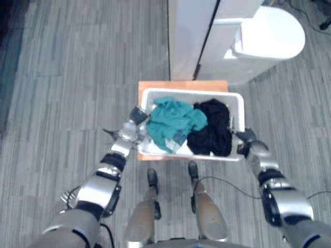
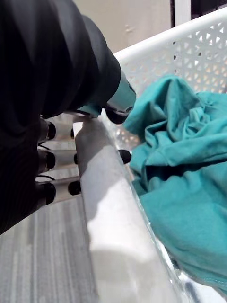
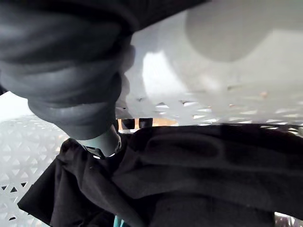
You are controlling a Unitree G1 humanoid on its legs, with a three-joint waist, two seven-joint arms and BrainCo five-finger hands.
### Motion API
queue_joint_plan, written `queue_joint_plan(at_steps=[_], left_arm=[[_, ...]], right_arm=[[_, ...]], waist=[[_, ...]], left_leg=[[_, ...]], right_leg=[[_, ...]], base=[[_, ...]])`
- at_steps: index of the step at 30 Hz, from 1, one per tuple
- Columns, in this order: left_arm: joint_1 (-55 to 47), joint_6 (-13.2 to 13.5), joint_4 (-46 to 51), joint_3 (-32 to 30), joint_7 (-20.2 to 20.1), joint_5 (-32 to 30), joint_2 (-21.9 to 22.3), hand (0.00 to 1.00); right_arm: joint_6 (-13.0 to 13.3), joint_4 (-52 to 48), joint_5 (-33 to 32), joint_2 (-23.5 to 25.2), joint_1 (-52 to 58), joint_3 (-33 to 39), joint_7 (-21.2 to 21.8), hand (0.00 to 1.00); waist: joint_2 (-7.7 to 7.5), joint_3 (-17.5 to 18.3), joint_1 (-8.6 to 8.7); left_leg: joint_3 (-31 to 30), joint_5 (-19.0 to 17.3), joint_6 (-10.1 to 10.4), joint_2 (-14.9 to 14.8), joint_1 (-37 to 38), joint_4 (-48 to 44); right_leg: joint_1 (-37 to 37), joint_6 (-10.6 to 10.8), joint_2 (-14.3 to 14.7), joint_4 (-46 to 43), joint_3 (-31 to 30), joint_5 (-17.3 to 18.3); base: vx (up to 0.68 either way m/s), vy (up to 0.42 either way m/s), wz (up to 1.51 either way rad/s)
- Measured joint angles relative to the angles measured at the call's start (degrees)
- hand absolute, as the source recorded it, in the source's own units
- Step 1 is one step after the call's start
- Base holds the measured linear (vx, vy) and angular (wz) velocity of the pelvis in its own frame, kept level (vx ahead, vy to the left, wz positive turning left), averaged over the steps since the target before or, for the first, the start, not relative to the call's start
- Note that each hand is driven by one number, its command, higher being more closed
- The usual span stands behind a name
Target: Pick up the laundry basket with both hands and put the clothes into the washing machine.
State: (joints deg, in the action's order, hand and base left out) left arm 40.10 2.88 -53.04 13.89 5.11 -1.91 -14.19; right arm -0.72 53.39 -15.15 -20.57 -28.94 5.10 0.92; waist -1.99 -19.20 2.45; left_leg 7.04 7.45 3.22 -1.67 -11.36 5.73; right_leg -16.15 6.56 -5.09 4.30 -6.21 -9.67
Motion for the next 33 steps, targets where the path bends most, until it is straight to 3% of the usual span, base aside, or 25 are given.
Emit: queue_joint_plan(at_steps=[5, 10, 14, 17, 23, 28, 29, 31, 32, 33], left_arm=[[-15.17, -0.25, 13.07, 2.39, -4.02, 3.99, 0.28, 1.00], [-24.29, -0.22, 25.98, -0.30, -5.72, 6.96, 0.56, 1.00], [-29.56, 0.23, 33.56, -3.27, -6.41, 10.70, 2.31, 1.00], [-32.84, 0.20, 36.40, -4.06, -6.44, 12.80, 3.95, 1.00], [-37.64, -0.23, 39.28, -5.16, -6.87, 13.93, 6.39, 1.00], [-39.03, -0.41, 40.13, -5.47, -7.84, 14.73, 7.26, 1.00], [-39.37, -0.60, 41.03, -5.54, -7.83, 14.73, 7.36, 1.00], [-40.05, -0.55, 42.43, -5.70, -7.82, 14.74, 6.60, 1.00], [-40.08, -0.51, 43.50, -5.56, -7.87, 14.73, 6.08, 1.00], [-40.22, -0.53, 43.59, -5.31, -8.00, 14.68, 6.86, 1.00]], right_arm=[[-0.65, -12.68, 0.25, 0.04, 14.44, 5.49, 0.26, 1.00], [-0.61, -23.86, 0.64, 2.00, 22.21, 10.38, 1.72, 1.00], [0.50, -29.90, 0.52, 5.26, 27.45, 12.66, 2.14, 1.00], [0.74, -30.61, 0.00, 6.59, 30.41, 13.31, 2.89, 1.00], [0.41, -32.09, -0.02, 8.41, 35.59, 13.32, 3.12, 1.00], [0.40, -32.10, -0.52, 8.36, 36.50, 12.91, 3.15, 1.00], [0.38, -32.10, -0.68, 8.38, 36.28, 12.71, 3.17, 1.00], [0.35, -32.12, -1.79, 8.53, 36.12, 11.99, 3.22, 1.00], [0.39, -32.32, -2.64, 8.27, 35.97, 12.06, 3.33, 1.00], [0.35, -32.36, -2.81, 7.49, 36.22, 12.31, 3.38, 1.00]], waist=[[0.48, 4.32, -0.03], [1.36, 7.22, -0.88], [3.57, 11.47, -1.69], [4.72, 13.31, -1.83], [5.12, 14.71, -2.13], [5.51, 14.91, -3.89], [5.83, 14.88, -4.96], [5.34, 14.85, -5.40], [4.47, 14.43, -6.01], [5.58, 14.77, -6.31]], left_leg=[[-2.10, -0.48, -0.24, 0.51, 0.43, -0.21], [-2.89, -0.72, -0.62, 0.83, 1.95, -0.22], [-3.26, -1.63, -0.33, 0.76, 4.22, -0.13], [-4.48, -1.64, -0.31, 0.42, 5.43, 0.15], [-8.80, -1.13, 0.46, -0.48, 5.09, -0.14], [-11.75, -0.31, 1.60, -1.27, 4.28, -0.19], [-11.33, -0.96, 1.55, -1.97, 4.57, -0.21], [-9.52, -5.09, 2.67, -2.26, 4.69, -1.85], [-6.20, -6.88, -0.01, -2.13, 1.60, -13.34], [-5.10, -8.57, -0.51, -2.98, 1.84, -19.28]], right_leg=[[2.05, -0.09, -0.66, 1.29, 2.05, -0.23], [4.00, 0.12, -1.13, 1.33, 3.00, -0.06], [6.51, 0.36, -1.15, 1.35, 3.25, 1.06], [8.34, -0.41, -1.22, 1.37, 4.59, 1.64], [10.05, -1.08, -0.36, 1.33, 8.27, 1.95], [11.30, -1.80, 0.37, 1.18, 12.54, 2.24], [11.11, -2.51, 1.31, -0.23, 12.77, 2.48], [10.81, -3.65, 0.43, -2.53, 12.89, 3.55], [10.56, -4.21, -1.12, -3.96, 12.80, 5.16], [10.64, -3.33, -0.77, -5.86, 12.08, 6.07]], base=[[0.10, 0.002, 0.21], [0.03, 0.009, 0.11], [0.00, -0.003, 0.04], [-0.01, -0.011, 0.17], [-0.01, -0.027, 0.32], [-0.02, -0.037, 0.42], [-0.01, -0.056, 0.12], [0.01, -0.017, 0.11], [0.06, 0.004, -0.05], [0.08, -0.019, -0.06]])
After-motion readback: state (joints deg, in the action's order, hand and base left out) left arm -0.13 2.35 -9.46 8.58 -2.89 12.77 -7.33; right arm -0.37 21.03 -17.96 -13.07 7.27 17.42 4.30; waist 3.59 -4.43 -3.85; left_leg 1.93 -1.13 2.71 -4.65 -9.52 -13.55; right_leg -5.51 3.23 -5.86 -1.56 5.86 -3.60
